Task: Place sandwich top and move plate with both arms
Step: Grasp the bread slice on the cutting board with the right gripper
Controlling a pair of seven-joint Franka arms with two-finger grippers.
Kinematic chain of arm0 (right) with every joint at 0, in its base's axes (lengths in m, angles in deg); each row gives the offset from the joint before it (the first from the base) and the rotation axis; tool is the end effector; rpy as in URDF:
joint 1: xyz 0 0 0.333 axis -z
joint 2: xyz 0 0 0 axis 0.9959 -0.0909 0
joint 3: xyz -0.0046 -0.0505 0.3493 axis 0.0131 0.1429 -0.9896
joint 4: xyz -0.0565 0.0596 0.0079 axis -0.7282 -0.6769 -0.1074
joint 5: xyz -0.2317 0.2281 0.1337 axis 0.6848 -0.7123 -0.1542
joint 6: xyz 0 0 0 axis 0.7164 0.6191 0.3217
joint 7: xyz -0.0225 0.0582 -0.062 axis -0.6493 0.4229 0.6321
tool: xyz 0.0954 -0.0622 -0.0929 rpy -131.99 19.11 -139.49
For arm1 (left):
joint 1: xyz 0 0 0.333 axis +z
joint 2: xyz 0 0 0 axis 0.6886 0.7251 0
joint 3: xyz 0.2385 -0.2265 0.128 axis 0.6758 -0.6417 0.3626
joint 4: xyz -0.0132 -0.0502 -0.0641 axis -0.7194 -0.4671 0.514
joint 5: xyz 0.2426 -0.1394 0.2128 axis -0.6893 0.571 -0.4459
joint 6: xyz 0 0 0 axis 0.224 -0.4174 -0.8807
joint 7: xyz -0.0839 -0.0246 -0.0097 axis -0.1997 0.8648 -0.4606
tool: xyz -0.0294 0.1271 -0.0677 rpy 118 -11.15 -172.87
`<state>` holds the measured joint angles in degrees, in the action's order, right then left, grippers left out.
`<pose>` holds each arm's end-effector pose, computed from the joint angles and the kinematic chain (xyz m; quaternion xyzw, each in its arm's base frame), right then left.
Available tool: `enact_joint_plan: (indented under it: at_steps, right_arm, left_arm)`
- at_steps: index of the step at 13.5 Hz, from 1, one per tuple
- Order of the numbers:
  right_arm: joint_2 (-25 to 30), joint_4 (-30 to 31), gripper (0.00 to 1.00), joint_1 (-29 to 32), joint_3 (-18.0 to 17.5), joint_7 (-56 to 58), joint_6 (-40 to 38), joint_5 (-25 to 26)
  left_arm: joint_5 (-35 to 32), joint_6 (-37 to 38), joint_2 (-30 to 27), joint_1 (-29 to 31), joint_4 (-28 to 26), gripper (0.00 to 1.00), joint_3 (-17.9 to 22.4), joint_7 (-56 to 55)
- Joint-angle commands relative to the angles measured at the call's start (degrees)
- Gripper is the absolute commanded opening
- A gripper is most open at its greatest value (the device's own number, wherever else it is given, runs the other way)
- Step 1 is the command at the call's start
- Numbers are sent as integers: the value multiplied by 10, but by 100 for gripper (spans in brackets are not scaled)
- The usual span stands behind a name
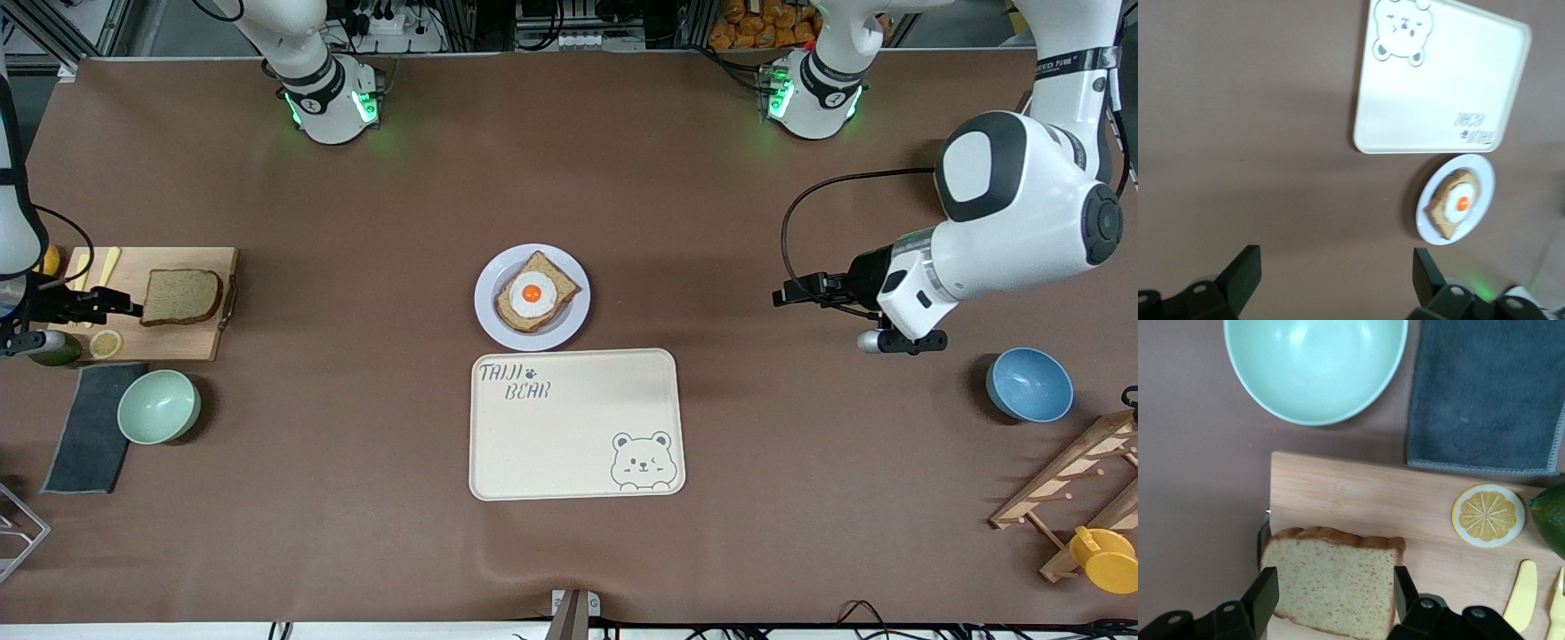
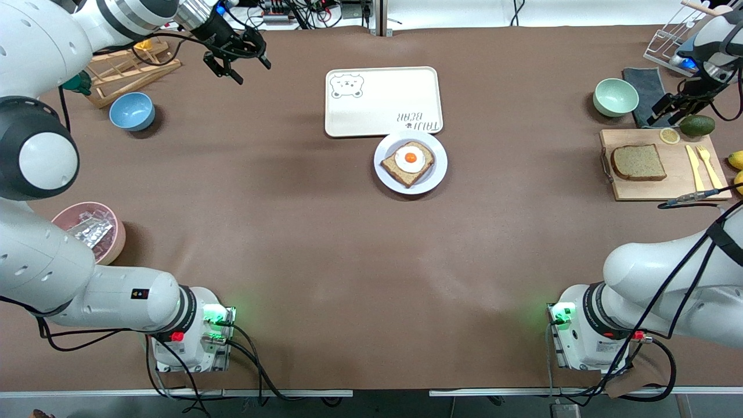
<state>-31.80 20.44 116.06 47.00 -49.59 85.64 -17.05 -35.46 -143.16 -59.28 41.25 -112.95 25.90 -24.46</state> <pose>0.5097 -0.2860 0.3020 -0.9913 -0.0659 0.0681 0.0912 0.5437 -0.1452 0.4507 0.9659 0.0576 -0.0828 0.2385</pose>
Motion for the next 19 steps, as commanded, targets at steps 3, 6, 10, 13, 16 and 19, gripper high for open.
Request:
enact_joint_plan:
  at_steps: [3,6,10,13,16,19]
  right_arm:
    - [-11,7,75,41,-10,51,9,-10]
    - [-34,8,72,61,-11,66,18,-12]
    - [-36,50,68,75,-11,67,59,-34]
    - [-40,50,61,77,-11,66,59,-34]
    - [-59,50,53,83,-11,67,64,-62]
    - [-62,50,50,88,-11,66,75,-63]
  left_arm:
    - [20,-2,2,8,7,100,-2,2]
    - [20,10,-6,12,6,100,-1,1]
    - [20,22,-4,44,10,100,-2,4]
    - [20,23,-6,46,12,100,-2,5]
    - [35,23,-5,48,14,100,-2,14]
    - [62,22,0,45,13,100,-2,20]
